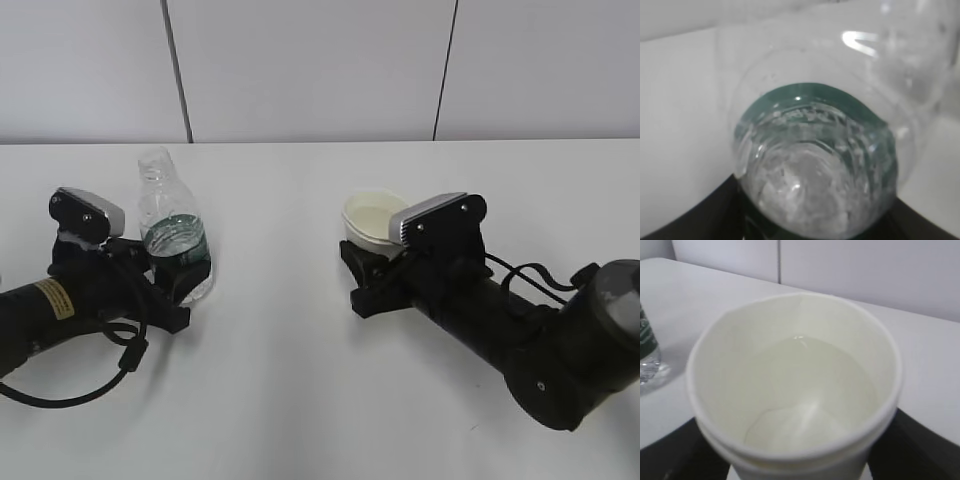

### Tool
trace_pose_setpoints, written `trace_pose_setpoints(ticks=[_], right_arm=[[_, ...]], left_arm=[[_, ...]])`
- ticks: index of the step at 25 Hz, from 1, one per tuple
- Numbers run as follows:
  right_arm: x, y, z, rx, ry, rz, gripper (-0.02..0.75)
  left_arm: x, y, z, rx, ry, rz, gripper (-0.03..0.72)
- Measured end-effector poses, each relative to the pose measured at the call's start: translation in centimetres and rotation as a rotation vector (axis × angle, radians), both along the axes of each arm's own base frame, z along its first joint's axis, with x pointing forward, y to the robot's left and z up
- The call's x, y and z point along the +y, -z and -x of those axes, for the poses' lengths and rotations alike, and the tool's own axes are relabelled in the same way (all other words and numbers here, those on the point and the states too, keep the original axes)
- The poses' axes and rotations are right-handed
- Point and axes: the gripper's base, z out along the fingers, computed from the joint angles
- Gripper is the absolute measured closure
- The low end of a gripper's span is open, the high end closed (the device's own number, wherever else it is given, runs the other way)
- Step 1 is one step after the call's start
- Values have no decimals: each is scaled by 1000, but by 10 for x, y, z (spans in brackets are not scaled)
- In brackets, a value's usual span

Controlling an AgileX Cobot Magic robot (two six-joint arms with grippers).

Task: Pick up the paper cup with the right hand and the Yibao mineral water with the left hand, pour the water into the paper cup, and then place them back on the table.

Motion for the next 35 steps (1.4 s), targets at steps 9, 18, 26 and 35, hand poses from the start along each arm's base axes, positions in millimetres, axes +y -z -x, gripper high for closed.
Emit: trace_pose_setpoints(ticks=[9,18,26,35], right_arm=[[-9,7,10,22,35,49,181],[-9,13,10,30,32,58,181],[-3,14,2,10,10,54,181],[-2,25,2,34,1,67,182]], left_arm=[[-1,5,1,14,9,-3,313],[-2,10,-11,-23,11,-27,313],[-17,14,-11,-36,46,-6,313],[-27,14,-7,-35,77,-6,314]])
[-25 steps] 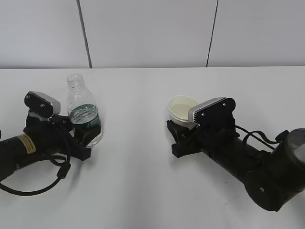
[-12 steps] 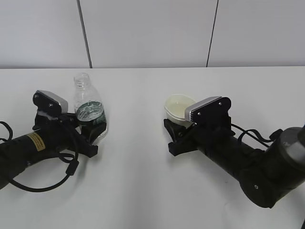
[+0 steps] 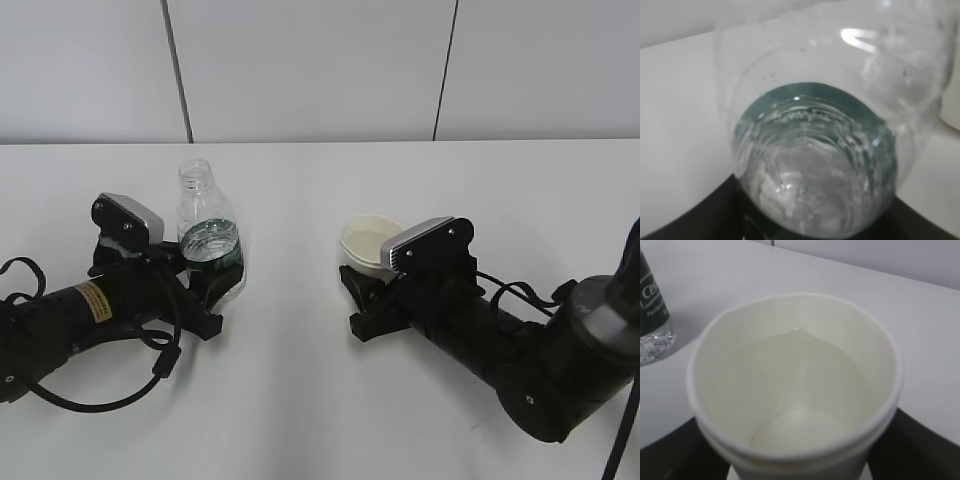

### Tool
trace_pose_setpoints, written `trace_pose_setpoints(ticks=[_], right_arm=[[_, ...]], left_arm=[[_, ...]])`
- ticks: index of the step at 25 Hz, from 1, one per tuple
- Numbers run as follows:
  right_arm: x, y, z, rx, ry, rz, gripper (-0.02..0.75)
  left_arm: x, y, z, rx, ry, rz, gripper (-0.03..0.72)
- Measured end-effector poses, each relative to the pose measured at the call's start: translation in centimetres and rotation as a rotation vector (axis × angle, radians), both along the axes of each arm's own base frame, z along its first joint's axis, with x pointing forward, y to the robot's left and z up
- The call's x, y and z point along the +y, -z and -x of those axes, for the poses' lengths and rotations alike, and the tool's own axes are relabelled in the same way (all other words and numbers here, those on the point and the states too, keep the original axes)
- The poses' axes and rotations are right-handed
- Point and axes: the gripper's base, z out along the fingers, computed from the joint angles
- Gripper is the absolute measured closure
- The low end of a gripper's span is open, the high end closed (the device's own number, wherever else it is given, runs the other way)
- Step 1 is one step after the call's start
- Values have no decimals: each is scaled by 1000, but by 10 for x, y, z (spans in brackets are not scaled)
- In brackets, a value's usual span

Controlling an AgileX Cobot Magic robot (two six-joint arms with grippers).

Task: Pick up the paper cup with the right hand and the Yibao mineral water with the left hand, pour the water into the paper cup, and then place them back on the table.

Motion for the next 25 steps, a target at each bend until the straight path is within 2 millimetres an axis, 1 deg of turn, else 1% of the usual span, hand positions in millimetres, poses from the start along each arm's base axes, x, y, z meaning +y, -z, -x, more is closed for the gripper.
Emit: trace_pose_setpoints(ticks=[6,12,18,21,25], right_arm=[[1,7,-1,3,0,1,182],[1,9,-4,-2,5,-8,182],[1,9,-4,25,28,-65,105],[1,9,-4,32,32,-80,94],[1,9,-4,36,35,-88,90]], left_arm=[[0,0,0,0,0,0,308],[0,4,0,4,-2,7,239],[0,6,0,14,-3,-1,189],[1,6,0,14,-16,2,148],[2,6,-1,15,-28,3,134]])
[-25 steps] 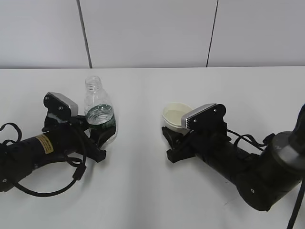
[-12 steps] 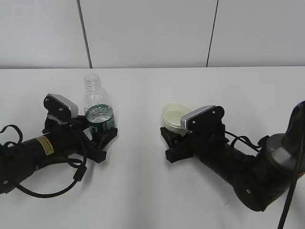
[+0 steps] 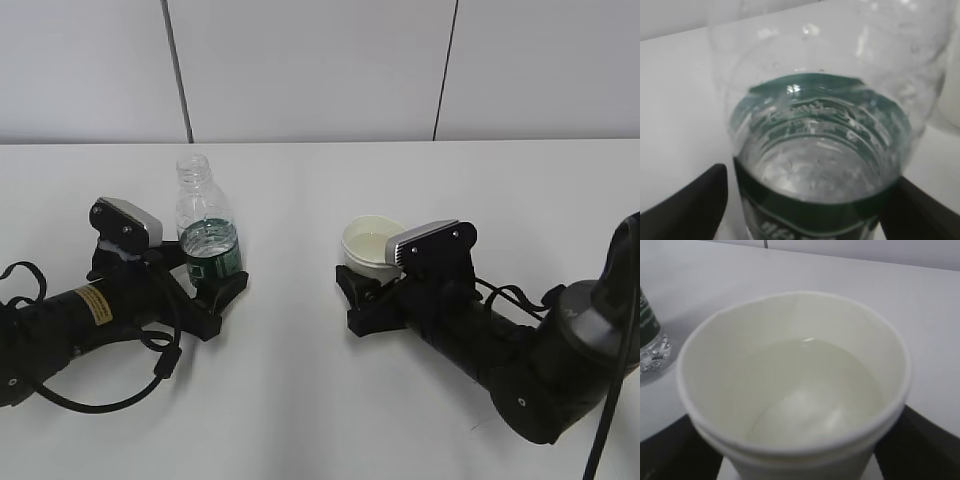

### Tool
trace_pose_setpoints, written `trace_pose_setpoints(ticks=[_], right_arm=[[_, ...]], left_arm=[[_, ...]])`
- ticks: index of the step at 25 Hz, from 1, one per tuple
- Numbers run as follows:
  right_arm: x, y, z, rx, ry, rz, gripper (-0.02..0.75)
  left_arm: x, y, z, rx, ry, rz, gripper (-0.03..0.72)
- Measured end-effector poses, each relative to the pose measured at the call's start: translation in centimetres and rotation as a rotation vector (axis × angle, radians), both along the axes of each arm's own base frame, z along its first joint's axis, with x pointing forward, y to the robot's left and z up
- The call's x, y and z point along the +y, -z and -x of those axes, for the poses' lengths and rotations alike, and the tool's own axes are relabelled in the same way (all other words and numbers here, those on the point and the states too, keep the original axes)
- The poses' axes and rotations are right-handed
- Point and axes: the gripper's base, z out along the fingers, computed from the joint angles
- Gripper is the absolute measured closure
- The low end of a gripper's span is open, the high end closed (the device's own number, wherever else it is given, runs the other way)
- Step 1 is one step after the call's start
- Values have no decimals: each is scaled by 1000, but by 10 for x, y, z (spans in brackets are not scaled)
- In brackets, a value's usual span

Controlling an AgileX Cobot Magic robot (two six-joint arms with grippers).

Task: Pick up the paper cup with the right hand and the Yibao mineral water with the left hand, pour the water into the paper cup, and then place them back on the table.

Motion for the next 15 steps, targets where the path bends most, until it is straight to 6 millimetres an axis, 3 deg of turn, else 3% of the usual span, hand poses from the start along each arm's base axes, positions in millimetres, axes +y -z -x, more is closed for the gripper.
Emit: trace_pose_setpoints(ticks=[7,15], right_arm=[[-9,9,16,61,10,27,90],[-22,-4,37,85,54,32,93]], left_arm=[[5,3,13,44,-17,-11,134],[13,-1,32,86,-64,-18,134]])
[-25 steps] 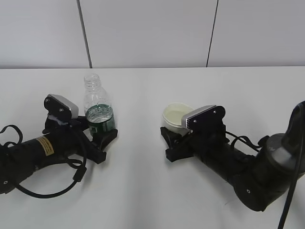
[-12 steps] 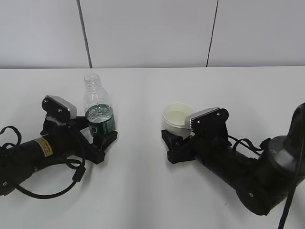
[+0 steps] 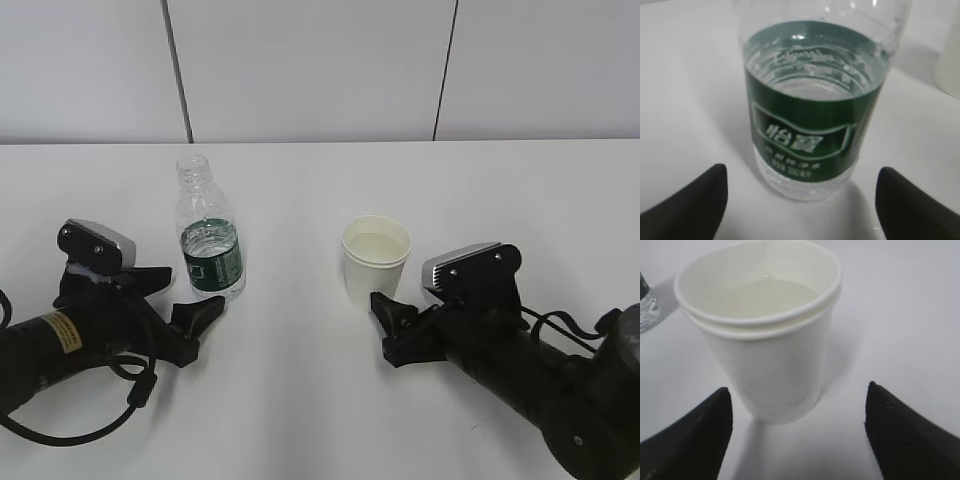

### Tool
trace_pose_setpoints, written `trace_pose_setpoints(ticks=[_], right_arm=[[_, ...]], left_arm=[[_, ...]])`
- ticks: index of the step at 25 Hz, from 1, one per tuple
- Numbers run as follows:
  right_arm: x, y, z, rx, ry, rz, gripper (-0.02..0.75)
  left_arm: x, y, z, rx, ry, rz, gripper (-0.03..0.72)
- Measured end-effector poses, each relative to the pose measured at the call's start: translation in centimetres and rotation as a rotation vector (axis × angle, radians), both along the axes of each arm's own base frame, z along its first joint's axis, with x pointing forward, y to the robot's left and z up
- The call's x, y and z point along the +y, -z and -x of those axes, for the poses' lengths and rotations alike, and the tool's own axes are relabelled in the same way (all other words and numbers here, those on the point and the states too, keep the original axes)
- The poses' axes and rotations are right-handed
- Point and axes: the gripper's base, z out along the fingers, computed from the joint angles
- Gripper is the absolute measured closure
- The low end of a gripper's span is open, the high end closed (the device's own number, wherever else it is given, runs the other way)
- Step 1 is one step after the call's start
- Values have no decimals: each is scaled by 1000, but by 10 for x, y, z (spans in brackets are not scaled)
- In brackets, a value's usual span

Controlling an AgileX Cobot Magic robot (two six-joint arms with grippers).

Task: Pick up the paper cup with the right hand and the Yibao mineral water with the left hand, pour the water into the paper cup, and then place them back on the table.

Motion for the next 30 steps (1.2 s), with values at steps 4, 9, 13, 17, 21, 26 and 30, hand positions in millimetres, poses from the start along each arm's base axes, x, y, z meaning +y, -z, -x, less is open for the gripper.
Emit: trace_pose_setpoints(ticks=[4,9,13,17,21,26,30], right_arm=[[-8,-5,13,20,25,8,102],[-19,-7,27,46,69,33,115],[-23,-6,29,52,94,39,125],[-30,-7,27,54,183,36,134],[-40,-7,26,56,310,32,144],[-45,-7,25,56,366,28,145],[-48,-12,18,29,436,4,145]], left_arm=[[3,-6,7,-1,-17,-3,134],[11,-13,15,-25,-73,-41,134],[16,-14,17,-21,-120,-49,137],[22,-18,14,-28,-182,-54,141],[38,-23,9,-21,-260,-56,143],[67,-34,4,12,-370,-79,146],[84,-45,4,23,-434,-94,146]])
